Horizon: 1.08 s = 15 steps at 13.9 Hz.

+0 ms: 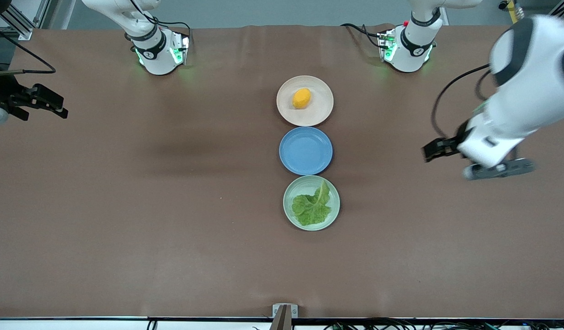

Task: Pick lemon and lettuce from plates
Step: 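Reach the left gripper down to the lettuce leaf on the green plate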

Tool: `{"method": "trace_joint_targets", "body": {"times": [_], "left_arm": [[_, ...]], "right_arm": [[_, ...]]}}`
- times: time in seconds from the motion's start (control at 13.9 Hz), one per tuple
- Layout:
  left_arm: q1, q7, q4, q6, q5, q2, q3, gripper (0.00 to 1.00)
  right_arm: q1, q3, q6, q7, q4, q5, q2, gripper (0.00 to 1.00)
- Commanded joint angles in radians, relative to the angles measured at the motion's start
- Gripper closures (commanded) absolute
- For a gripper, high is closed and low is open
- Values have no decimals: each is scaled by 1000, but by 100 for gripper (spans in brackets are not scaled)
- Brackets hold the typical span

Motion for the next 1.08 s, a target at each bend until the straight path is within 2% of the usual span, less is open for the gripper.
{"method": "trace_joint_targets", "body": {"times": [0.0, 0.14, 0.43, 0.57, 0.86, 1.01], "left_arm": [[-76, -161, 122, 17, 6, 164, 2, 0], [-124, -290, 146, 84, 6, 240, 2, 0], [-205, -641, 148, 336, -45, 366, 1, 0], [-236, -801, 147, 422, -47, 416, 1, 0], [-302, -1018, 157, 590, -47, 502, 2, 0], [-322, -1076, 156, 631, -45, 539, 2, 0]], "right_arm": [[1, -1, 15, -3, -34, 2, -31, 0], [2, -1, 15, -5, -34, -2, -31, 0], [1, -1, -5, -3, -25, 0, -28, 0], [4, 0, -30, -2, -1, 0, -23, 0], [6, 2, -37, -5, 19, 9, 0, 0], [4, 4, -40, -9, 19, 15, 15, 0]]}}
